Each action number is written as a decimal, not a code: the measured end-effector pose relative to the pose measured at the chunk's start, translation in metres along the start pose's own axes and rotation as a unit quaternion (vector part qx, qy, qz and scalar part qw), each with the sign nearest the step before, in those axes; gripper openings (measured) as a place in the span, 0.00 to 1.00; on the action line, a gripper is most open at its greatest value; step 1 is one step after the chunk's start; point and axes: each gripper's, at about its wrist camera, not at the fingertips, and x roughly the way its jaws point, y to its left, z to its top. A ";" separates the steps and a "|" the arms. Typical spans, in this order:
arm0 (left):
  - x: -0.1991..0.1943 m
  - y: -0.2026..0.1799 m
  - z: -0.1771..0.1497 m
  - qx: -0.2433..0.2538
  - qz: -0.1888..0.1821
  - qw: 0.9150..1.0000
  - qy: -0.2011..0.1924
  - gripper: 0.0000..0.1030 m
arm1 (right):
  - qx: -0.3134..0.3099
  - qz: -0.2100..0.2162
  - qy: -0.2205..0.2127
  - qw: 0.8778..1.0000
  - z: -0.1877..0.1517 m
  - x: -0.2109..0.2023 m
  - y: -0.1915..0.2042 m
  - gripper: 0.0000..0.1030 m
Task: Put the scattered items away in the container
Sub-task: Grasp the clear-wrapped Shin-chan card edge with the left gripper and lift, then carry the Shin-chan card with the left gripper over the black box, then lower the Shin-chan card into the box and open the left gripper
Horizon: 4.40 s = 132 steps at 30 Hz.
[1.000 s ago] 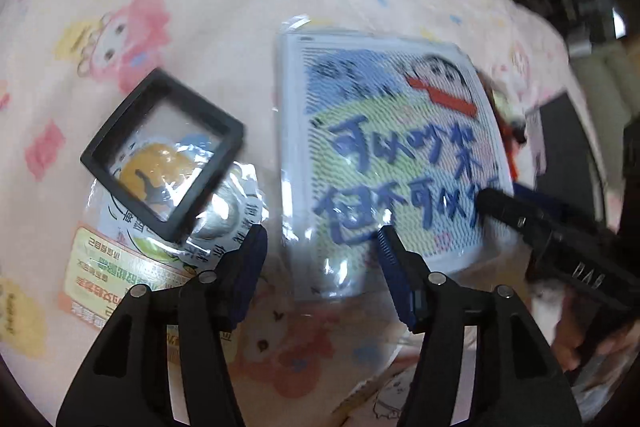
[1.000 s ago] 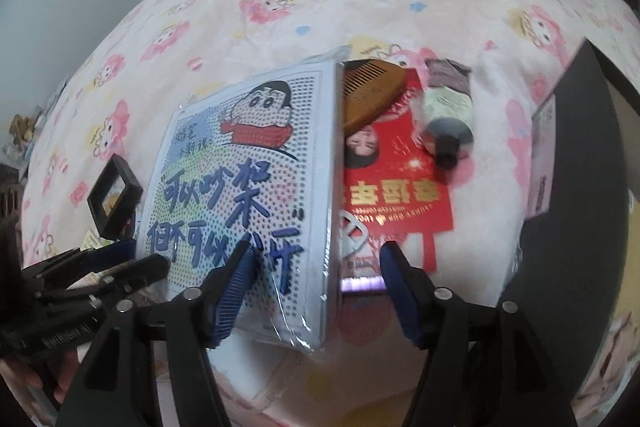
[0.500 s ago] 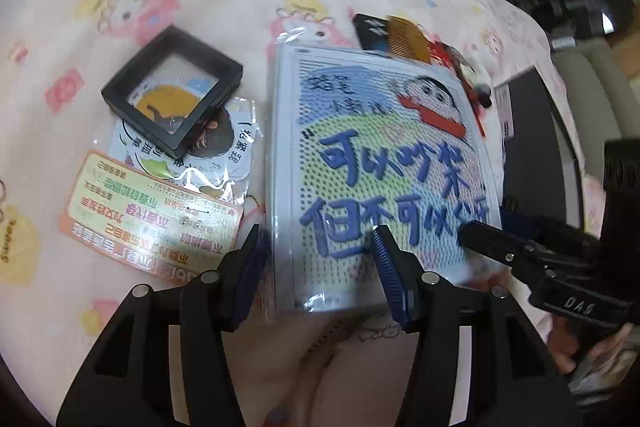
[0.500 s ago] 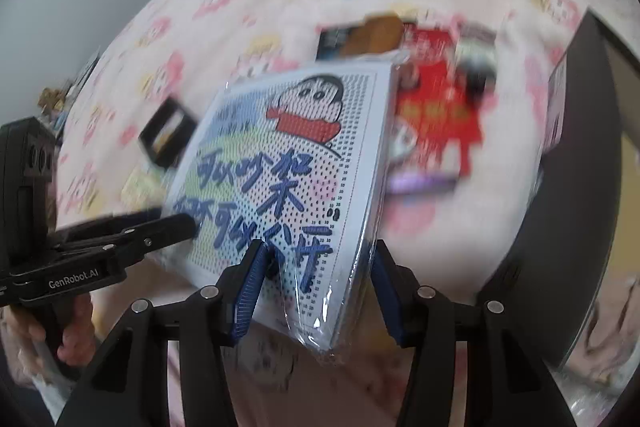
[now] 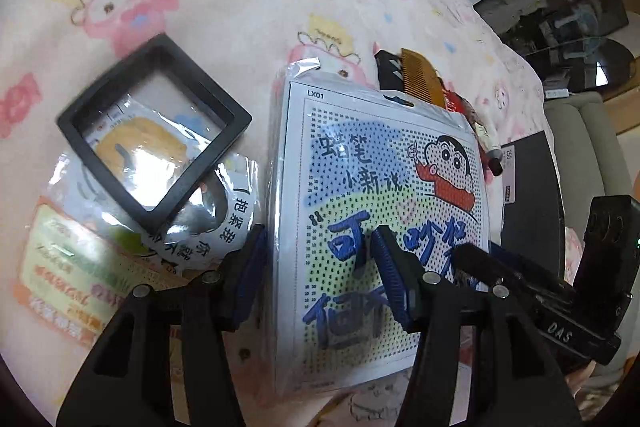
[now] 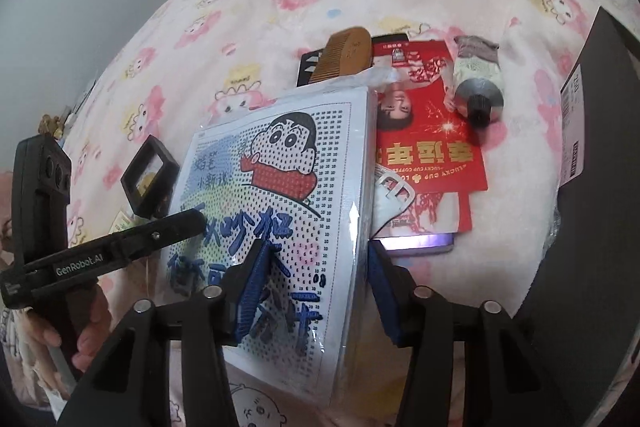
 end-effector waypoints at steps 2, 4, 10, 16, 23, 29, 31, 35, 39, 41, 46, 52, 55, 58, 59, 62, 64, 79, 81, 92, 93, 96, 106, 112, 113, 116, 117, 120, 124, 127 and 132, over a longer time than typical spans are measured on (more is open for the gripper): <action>-0.013 -0.005 -0.003 0.005 -0.005 1.000 -0.018 0.46 | 0.007 0.012 -0.007 1.000 -0.003 -0.010 -0.003 0.37; -0.026 -0.016 -0.002 0.014 -0.010 0.999 -0.038 0.47 | 0.007 0.018 -0.019 1.000 -0.005 -0.025 -0.002 0.37; -0.079 -0.061 -0.016 0.053 0.001 0.994 -0.096 0.46 | -0.006 0.030 -0.076 0.997 -0.008 -0.086 0.011 0.37; -0.101 -0.103 -0.042 0.073 -0.012 0.993 -0.094 0.46 | -0.007 0.031 -0.120 0.992 -0.024 -0.145 0.005 0.37; -0.088 -0.162 -0.054 0.115 -0.030 0.990 -0.072 0.46 | 0.037 0.025 -0.137 0.989 -0.044 -0.189 -0.047 0.37; -0.049 -0.239 -0.036 0.139 -0.063 0.986 -0.064 0.46 | 0.048 -0.007 -0.156 0.987 -0.038 -0.238 -0.113 0.37; -0.030 -0.263 -0.027 0.147 -0.067 0.985 -0.058 0.46 | 0.051 -0.025 -0.161 0.985 -0.029 -0.248 -0.138 0.37; 0.015 -0.303 -0.026 0.181 -0.055 0.982 -0.027 0.47 | 0.075 -0.051 -0.151 0.984 -0.026 -0.252 -0.192 0.37; 0.067 -0.326 -0.029 0.197 -0.041 0.979 0.022 0.49 | 0.114 -0.068 -0.126 0.983 -0.040 -0.239 -0.239 0.38; 0.088 -0.332 -0.031 0.201 -0.030 0.978 0.043 0.49 | 0.134 -0.068 -0.107 0.983 -0.045 -0.226 -0.261 0.38; 0.117 -0.344 -0.037 0.216 -0.005 0.973 0.077 0.49 | 0.167 -0.071 -0.073 0.981 -0.055 -0.205 -0.297 0.37; 0.126 -0.347 -0.035 0.217 0.005 0.973 0.083 0.52 | 0.174 -0.079 -0.064 0.980 -0.055 -0.199 -0.309 0.38; 0.127 -0.348 -0.038 0.219 0.011 0.972 0.085 0.52 | 0.177 -0.081 -0.060 0.979 -0.048 -0.193 -0.311 0.38; 0.134 -0.351 -0.040 0.221 0.030 0.971 0.089 0.50 | 0.178 -0.083 -0.055 0.979 -0.043 -0.188 -0.311 0.38; 0.138 -0.355 -0.041 0.225 0.042 0.969 0.094 0.49 | 0.174 -0.089 -0.055 0.979 -0.042 -0.187 -0.310 0.39; 0.136 -0.359 -0.050 0.242 0.068 0.963 0.097 0.50 | 0.154 -0.114 -0.052 0.980 -0.040 -0.183 -0.300 0.42; 0.125 -0.358 -0.053 0.250 0.085 0.961 0.083 0.51 | 0.146 -0.110 -0.052 0.982 -0.042 -0.183 -0.296 0.42; 0.103 -0.327 -0.057 0.252 0.143 0.953 0.082 0.51 | 0.103 -0.043 0.039 0.993 -0.047 -0.143 -0.265 0.44; 0.100 -0.328 -0.060 0.250 0.140 0.955 0.075 0.51 | 0.095 -0.079 0.021 0.992 -0.046 -0.149 -0.264 0.44; 0.131 -0.381 -0.088 0.312 0.066 0.943 0.089 0.47 | 0.154 -0.116 -0.087 0.977 -0.043 -0.195 -0.291 0.44; 0.140 -0.387 -0.091 0.314 0.054 0.943 0.102 0.45 | 0.157 -0.113 -0.082 0.978 -0.043 -0.193 -0.293 0.44; 0.158 -0.392 -0.098 0.311 0.052 0.940 0.134 0.36 | 0.164 -0.101 -0.064 0.979 -0.042 -0.186 -0.296 0.44; 0.154 -0.359 -0.084 0.263 0.097 0.952 0.123 0.21 | 0.147 -0.101 0.004 0.984 -0.042 -0.151 -0.280 0.44; 0.137 -0.341 -0.082 0.224 0.125 0.962 0.097 0.20 | 0.155 -0.030 0.063 0.985 -0.041 -0.119 -0.267 0.40; 0.135 -0.338 -0.082 0.220 0.121 0.963 0.095 0.21 | 0.152 -0.032 0.064 0.986 -0.040 -0.117 -0.262 0.40; 0.131 -0.336 -0.079 0.216 0.111 0.965 0.096 0.24 | 0.134 -0.042 0.050 0.989 -0.038 -0.123 -0.254 0.40; 0.129 -0.338 -0.078 0.220 0.109 0.965 0.093 0.25 | 0.138 -0.037 0.044 0.989 -0.038 -0.128 -0.255 0.40; 0.125 -0.348 -0.073 0.236 0.101 0.963 0.079 0.28 | 0.152 -0.045 0.005 0.987 -0.040 -0.149 -0.262 0.40; 0.136 -0.359 -0.054 0.251 0.106 0.959 0.075 0.28 | 0.157 -0.095 -0.028 0.983 -0.032 -0.161 -0.272 0.40; 0.150 -0.370 -0.039 0.251 0.113 0.958 0.081 0.28 | 0.135 -0.086 -0.009 0.987 -0.011 -0.152 -0.275 0.33; 0.171 -0.378 -0.008 0.252 0.122 0.957 0.072 0.28 | 0.155 -0.075 0.006 0.985 0.019 -0.139 -0.291 0.32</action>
